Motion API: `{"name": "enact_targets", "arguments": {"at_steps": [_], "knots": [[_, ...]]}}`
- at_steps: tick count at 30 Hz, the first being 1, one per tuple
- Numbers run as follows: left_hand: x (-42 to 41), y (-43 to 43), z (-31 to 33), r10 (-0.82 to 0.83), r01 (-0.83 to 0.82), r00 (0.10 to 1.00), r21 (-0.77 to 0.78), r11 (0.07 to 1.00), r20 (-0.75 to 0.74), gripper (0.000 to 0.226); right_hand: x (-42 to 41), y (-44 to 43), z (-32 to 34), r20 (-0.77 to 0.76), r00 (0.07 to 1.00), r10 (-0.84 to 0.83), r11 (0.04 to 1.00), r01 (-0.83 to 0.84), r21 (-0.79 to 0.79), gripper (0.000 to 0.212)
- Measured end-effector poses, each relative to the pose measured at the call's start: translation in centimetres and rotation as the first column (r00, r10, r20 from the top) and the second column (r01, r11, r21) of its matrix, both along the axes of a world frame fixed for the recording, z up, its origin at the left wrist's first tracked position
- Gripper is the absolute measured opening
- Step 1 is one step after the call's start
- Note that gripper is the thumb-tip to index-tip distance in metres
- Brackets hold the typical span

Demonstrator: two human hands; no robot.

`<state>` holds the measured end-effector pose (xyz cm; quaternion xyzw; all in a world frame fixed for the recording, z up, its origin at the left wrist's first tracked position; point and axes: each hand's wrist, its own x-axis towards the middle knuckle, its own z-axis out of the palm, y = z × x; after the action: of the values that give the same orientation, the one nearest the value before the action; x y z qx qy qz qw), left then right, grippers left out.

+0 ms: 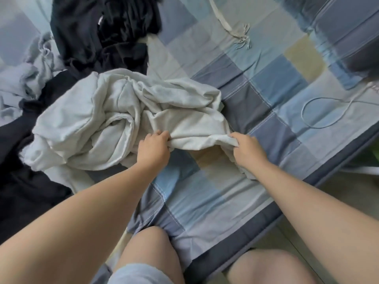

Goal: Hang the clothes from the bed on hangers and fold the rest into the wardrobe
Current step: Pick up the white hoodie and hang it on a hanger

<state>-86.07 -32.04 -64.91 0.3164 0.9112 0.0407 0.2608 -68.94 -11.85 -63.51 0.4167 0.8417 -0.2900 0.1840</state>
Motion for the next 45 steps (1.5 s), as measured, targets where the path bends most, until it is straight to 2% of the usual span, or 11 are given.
{"name": "enact_targets", "arguments": {"at_steps": [5,11,19,23,26,29,31,35,37,41,45], "knots": [[3.7,-3.5,9.0,0.141,-0.139,0.980,-0.024,0.990,0.137,0.025,4.8,-1.8,10.5,-0.100,0.992,-0.082,0.986,0.066,-0.154,0.063],[11.6,-8.7,21.7,0.330,-0.375,0.883,0.081,0.923,0.334,0.021,8.7,-4.6,24.7,-0.223,0.964,-0.148,0.954,0.079,-0.289,0.049],[16.2,-12.9,37.2,0.425,-0.607,0.766,0.325,0.725,0.482,0.016,10.6,-7.0,40.2,-0.341,0.924,-0.174,0.927,0.037,-0.373,0.035],[16.4,-14.9,43.3,0.348,-0.702,0.665,0.395,0.592,0.661,0.027,10.3,-8.4,45.6,-0.476,0.826,-0.301,0.915,0.111,-0.388,0.029],[16.7,-17.0,47.3,0.226,-0.780,0.544,0.389,0.490,0.808,0.041,10.1,-10.3,48.2,-0.538,0.722,-0.435,0.876,0.200,-0.439,0.027],[17.1,-19.4,50.4,0.125,-0.774,0.550,0.448,0.447,0.826,0.029,10.4,-13.2,49.9,-0.556,0.687,-0.467,0.869,0.242,-0.431,0.047],[17.3,-20.8,52.1,0.070,-0.779,0.563,0.500,0.380,0.823,0.026,11.0,-15.6,50.8,-0.606,0.704,-0.370,0.922,0.199,-0.332,0.054],[18.2,-22.8,54.6,0.069,-0.786,0.597,0.567,0.246,0.799,0.024,13.6,-21.6,52.3,-0.729,0.665,-0.163,0.957,-0.074,-0.281,0.029],[18.6,-23.5,55.6,0.061,-0.792,0.600,0.581,0.186,0.798,0.031,15.1,-24.7,52.1,-0.703,0.707,-0.078,0.913,-0.232,-0.335,0.032],[18.8,-25.0,57.8,0.035,-0.789,0.610,0.603,0.113,0.792,0.027,16.4,-29.1,50.5,-0.533,0.845,0.056,0.867,-0.305,-0.393,0.080],[18.8,-26.4,59.4,0.023,-0.748,0.660,0.653,0.119,0.751,0.021,14.9,-29.6,51.1,-0.567,0.823,-0.017,0.887,-0.250,-0.389,0.029]]}}
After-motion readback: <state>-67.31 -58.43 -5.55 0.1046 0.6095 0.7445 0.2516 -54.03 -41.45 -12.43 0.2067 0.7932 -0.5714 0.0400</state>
